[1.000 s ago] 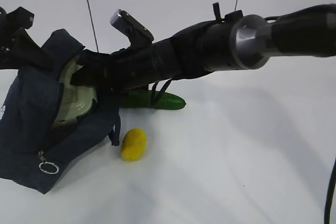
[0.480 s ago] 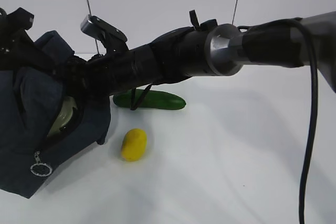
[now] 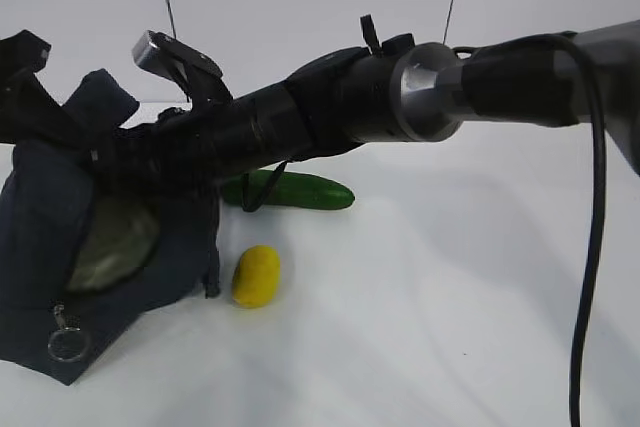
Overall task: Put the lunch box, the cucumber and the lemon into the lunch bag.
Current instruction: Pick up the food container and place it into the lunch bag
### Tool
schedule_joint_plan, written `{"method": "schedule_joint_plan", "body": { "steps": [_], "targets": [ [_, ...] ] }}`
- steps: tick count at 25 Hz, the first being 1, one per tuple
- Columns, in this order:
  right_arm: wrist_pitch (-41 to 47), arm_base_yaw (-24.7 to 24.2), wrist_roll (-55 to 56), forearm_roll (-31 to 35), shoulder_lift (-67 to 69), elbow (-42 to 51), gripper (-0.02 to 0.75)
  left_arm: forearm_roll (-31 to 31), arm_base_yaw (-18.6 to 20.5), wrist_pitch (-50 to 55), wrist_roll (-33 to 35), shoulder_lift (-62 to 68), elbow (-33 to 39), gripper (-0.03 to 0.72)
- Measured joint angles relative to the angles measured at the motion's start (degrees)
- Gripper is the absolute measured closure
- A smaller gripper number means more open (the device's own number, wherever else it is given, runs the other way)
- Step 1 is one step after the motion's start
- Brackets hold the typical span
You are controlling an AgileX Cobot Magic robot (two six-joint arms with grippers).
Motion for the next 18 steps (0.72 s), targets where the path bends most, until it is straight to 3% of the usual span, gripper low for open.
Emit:
{"method": "schedule_joint_plan", "body": {
  "steps": [12,18],
  "targets": [
    [3.9,-1.28,-1.76,-9.09,-3.46,-1.33,0.234,5.68,6.91,1.06,0.0,0.0,-0.04,0.694],
    [3.99,-3.37,-2.84,-20.12,-4.25,-5.41,0.234,6.05,7.39,1.46,0.0,0.0,-0.13,0.694]
  ]
}}
